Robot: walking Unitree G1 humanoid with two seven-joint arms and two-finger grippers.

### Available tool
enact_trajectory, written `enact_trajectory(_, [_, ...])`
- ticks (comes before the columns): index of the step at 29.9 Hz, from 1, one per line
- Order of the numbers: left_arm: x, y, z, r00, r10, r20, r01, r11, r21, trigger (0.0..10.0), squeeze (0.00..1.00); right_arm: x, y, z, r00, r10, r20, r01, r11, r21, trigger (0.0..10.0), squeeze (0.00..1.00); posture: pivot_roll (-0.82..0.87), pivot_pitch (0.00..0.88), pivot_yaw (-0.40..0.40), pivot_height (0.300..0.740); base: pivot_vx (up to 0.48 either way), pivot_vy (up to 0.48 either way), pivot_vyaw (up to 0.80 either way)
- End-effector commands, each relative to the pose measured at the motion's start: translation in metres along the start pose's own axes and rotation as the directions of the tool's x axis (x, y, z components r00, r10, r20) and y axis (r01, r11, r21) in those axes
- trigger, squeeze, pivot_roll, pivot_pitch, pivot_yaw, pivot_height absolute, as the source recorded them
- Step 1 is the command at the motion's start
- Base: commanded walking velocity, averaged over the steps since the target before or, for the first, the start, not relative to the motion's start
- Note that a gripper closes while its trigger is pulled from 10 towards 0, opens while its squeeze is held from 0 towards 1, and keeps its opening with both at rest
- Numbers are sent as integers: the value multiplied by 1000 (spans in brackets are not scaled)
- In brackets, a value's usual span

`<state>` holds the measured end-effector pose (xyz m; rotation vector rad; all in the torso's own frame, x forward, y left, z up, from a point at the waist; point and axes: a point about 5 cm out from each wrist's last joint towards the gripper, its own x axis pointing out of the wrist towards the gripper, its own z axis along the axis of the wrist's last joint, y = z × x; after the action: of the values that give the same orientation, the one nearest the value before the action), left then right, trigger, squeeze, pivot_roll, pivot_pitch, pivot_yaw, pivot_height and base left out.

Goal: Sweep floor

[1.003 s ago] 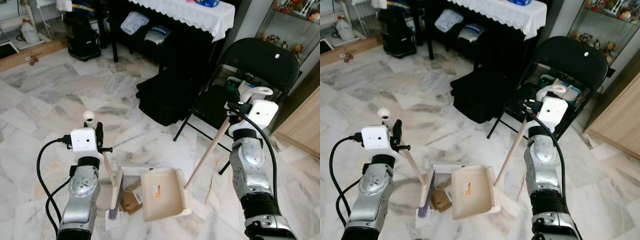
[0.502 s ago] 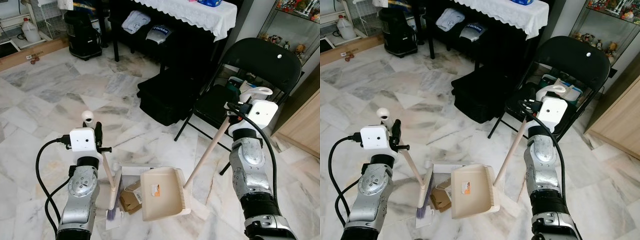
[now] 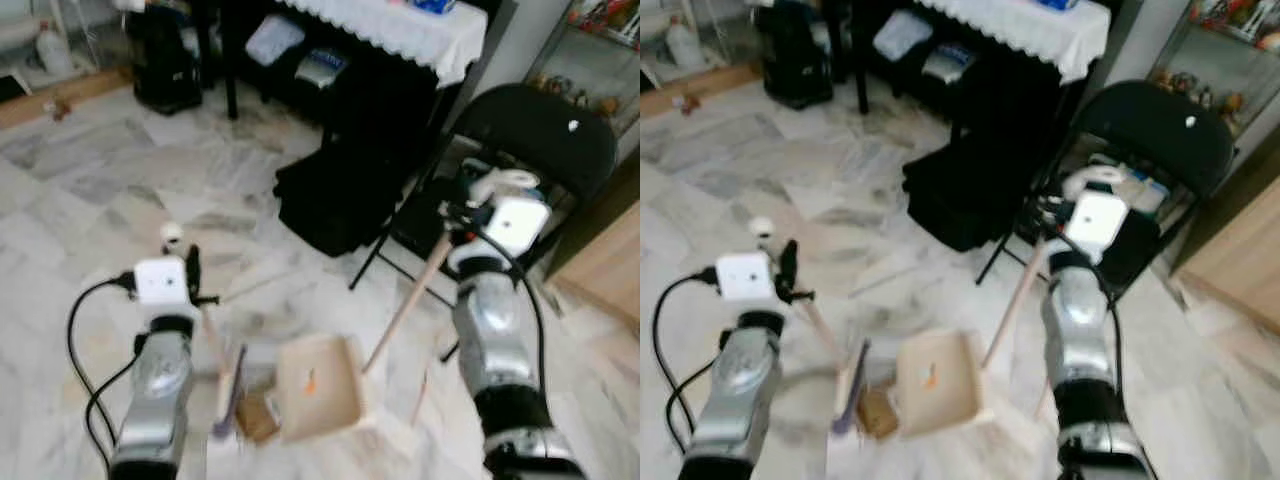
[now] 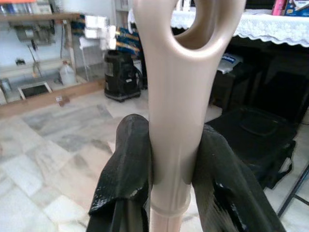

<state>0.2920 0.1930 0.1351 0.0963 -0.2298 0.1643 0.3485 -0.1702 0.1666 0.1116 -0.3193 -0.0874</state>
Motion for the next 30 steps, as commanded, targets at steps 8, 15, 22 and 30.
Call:
enact_trajectory(8, [1,-13,9,999,-30,44,32,999,-30,10000,0,-2,-19,7,998,-54,29,55,998,-42,10000,0,83,108,-113,740,0,0,0])
enact_trajectory(15, [1,-13,9,999,-31,44,33,999,-33,10000,0,-11,-34,-6,995,-99,-22,96,990,-101,10000,0,81,110,-114,740,0,0,0])
enact_trajectory(22, [0,-13,10,998,-37,48,39,999,-32,10000,0,-23,-43,-18,993,-105,-53,95,981,-170,10000,0,78,119,-106,740,0,0,0])
enact_trajectory(30, [1,-14,12,997,-50,51,52,998,-35,10000,0,-42,-53,-33,992,-96,-80,71,959,-274,10000,0,83,125,-97,740,0,0,0])
